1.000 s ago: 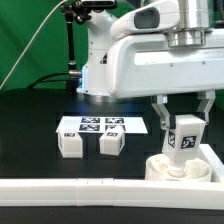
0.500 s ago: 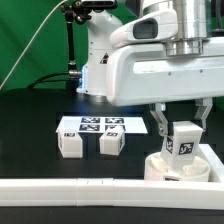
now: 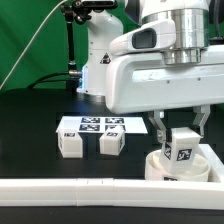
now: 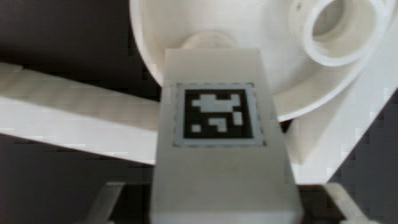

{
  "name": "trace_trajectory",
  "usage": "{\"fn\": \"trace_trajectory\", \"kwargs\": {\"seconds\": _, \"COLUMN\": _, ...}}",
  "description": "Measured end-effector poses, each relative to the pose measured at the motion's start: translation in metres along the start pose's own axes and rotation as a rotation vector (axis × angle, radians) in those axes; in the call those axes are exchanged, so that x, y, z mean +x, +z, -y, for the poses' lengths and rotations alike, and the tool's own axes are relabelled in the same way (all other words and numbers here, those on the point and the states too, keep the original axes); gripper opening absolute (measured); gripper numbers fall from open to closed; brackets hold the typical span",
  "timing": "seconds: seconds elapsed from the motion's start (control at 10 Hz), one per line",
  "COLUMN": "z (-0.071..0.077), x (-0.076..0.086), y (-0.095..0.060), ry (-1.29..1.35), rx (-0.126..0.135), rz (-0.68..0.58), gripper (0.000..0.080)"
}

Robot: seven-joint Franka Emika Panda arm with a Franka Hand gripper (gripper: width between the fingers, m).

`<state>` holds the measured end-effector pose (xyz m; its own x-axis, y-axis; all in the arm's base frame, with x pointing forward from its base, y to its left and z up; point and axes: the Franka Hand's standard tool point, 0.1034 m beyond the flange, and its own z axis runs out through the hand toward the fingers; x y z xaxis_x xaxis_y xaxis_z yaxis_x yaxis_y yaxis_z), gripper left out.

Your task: Assemble stool

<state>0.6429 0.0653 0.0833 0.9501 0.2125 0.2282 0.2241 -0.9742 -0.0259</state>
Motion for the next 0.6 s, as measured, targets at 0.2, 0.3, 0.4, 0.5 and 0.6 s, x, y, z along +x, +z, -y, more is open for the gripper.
{"fn": "trace_trajectory", "kwargs": {"seconds": 0.2, "z": -0.0003, "x": 0.0005, "y": -0.0001, "ry": 0.000, "rx": -0.001, "rz": -0.004, "gripper": 0.0340}}
{"fn": "trace_trajectory", "kwargs": {"seconds": 0.3, "z": -0.0003, "x": 0.0005, "y": -0.0001, "ry": 0.000, "rx": -0.001, "rz": -0.004, "gripper": 0.0340}}
{"fn": "trace_trajectory", "kwargs": {"seconds": 0.4, "z": -0.0003, "x": 0.0004, "y": 0.0000, "ry": 0.000, "rx": -0.001, "rz": -0.004, "gripper": 0.0421}}
{"fn": "trace_trajectory", "kwargs": {"seconds": 0.5, "z": -0.0004, "x": 0.0003, "y": 0.0000, "ry": 0.000, "rx": -0.001, "rz": -0.004, "gripper": 0.0553}}
{"fn": "trace_trajectory", "kwargs": {"seconds": 0.6, "z": -0.0012, "x": 0.0020, "y": -0.0013, "ry": 0.002, "rx": 0.000, "rz": 0.000, "gripper": 0.0553}}
